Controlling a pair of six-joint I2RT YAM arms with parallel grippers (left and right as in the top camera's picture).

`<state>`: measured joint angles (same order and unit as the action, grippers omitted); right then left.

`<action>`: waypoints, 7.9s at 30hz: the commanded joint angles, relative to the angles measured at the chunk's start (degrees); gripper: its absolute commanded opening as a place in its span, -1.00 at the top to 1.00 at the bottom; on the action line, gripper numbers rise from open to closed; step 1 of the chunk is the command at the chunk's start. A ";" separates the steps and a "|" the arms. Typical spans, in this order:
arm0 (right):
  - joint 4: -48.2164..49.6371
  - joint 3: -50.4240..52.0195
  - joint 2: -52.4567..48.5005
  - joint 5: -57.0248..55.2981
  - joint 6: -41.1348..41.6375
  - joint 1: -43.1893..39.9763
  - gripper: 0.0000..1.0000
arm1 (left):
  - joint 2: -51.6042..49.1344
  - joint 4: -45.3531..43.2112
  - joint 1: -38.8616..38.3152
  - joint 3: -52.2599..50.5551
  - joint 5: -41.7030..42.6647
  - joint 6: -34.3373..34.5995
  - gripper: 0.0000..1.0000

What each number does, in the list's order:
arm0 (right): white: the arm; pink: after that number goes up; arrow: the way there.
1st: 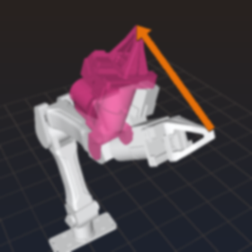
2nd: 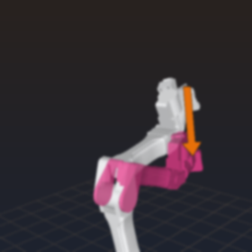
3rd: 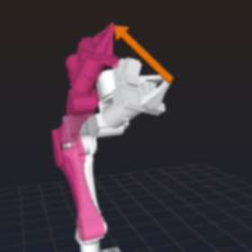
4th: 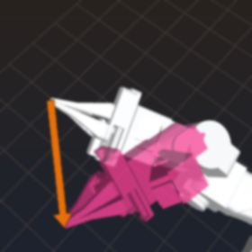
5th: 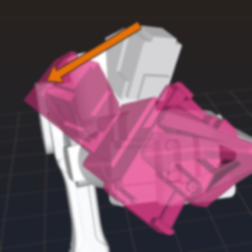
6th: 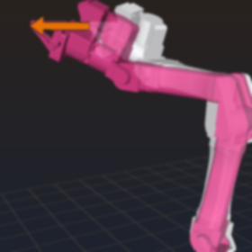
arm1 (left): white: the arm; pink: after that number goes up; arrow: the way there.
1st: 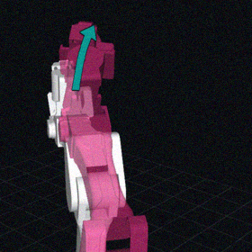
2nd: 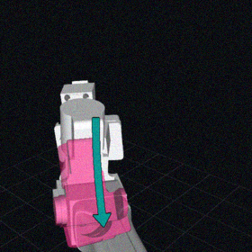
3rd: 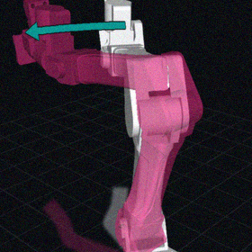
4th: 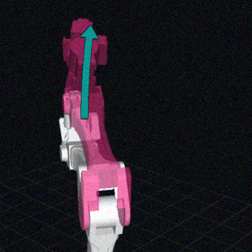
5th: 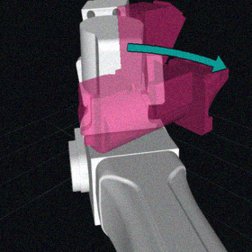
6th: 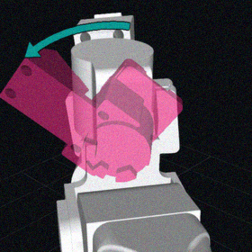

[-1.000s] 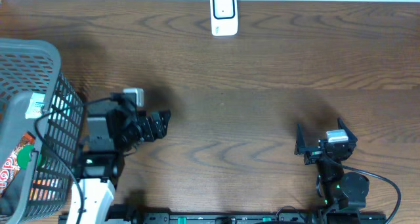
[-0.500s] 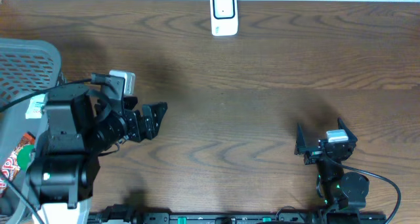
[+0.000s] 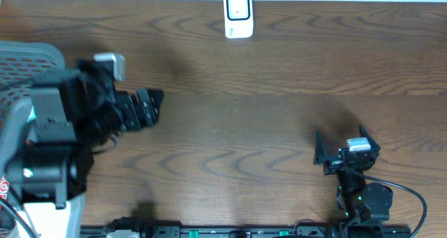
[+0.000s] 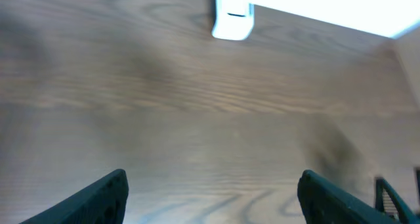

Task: Scan the item barcode
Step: 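Raise the left gripper and move it over the grey basket, then lower the left gripper into the basket and grasp the green-lidded jar, then carry the jar out and set it on the table center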

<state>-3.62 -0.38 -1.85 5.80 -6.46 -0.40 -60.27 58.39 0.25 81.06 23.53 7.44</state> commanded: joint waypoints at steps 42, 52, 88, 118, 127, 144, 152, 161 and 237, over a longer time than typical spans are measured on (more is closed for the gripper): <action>-0.22 0.07 -0.02 0.09 0.63 0.87 -0.99 | -29.68 20.37 40.35 12.81 -39.69 31.30 -0.67; -0.22 0.07 -0.02 0.09 0.63 0.87 -0.99 | -29.70 12.22 40.35 -0.55 -39.47 32.33 -0.67; -0.22 0.07 -0.02 0.09 0.63 0.87 -0.98 | -29.90 4.46 40.35 -13.57 -37.75 32.06 -0.67; -0.22 0.07 -0.02 0.09 0.63 0.87 -0.98 | -28.85 6.34 42.38 -10.34 -40.61 32.30 -0.67; -0.22 0.07 -0.02 0.09 0.63 0.87 -0.98 | -28.85 2.99 42.75 -10.08 -37.75 30.32 -0.67; -0.20 0.07 -0.02 0.09 0.63 0.87 -0.99 | -30.34 -0.63 46.38 -11.78 -38.49 30.34 -0.68; -0.22 0.07 -0.04 0.09 0.63 0.87 -0.99 | -32.85 -3.65 47.47 -12.66 -35.74 30.58 -0.68; -0.20 0.07 -0.04 0.09 0.63 0.87 -0.99 | -42.51 -5.01 47.47 -12.66 -35.76 30.58 -0.66; -0.22 0.07 -0.04 0.09 0.63 0.87 -0.99 | -50.73 -2.95 -32.30 -0.57 -31.98 77.22 -0.71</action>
<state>-3.64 -0.38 -1.89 5.76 -6.46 -0.43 -116.36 54.22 -34.79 81.03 -5.30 89.36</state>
